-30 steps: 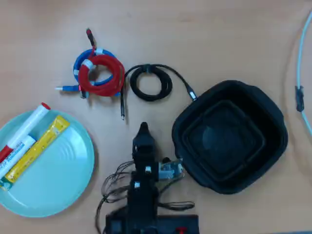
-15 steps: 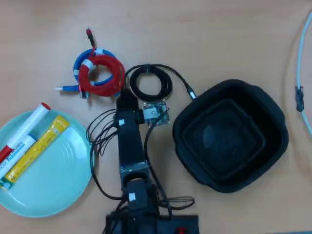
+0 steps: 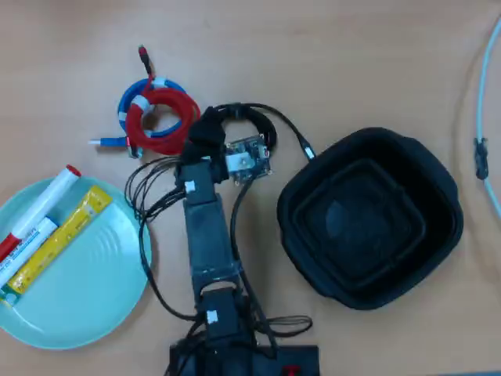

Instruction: Put a black charging cable in a black bowl and put a red charging cable in a green bowl

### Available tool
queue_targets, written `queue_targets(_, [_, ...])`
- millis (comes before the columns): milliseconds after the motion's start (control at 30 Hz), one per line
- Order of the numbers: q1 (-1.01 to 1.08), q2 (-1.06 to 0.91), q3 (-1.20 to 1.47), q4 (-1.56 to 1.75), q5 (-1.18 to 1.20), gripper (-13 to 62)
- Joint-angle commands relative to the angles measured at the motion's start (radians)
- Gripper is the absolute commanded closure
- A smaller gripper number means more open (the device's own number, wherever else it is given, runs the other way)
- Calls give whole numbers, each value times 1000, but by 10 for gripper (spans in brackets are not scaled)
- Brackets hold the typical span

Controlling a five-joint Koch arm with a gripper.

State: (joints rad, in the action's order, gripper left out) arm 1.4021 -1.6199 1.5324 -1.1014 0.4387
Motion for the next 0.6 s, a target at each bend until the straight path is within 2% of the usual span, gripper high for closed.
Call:
queue_targets(0, [-6,-18,-132,-83,14,-77])
queue_targets(133, [3,6,-273,-239,46,-77])
queue_targets(367, [9,245,-557,-439,55,-77])
queue_targets(567, [18,291,-594,-514,69,-77])
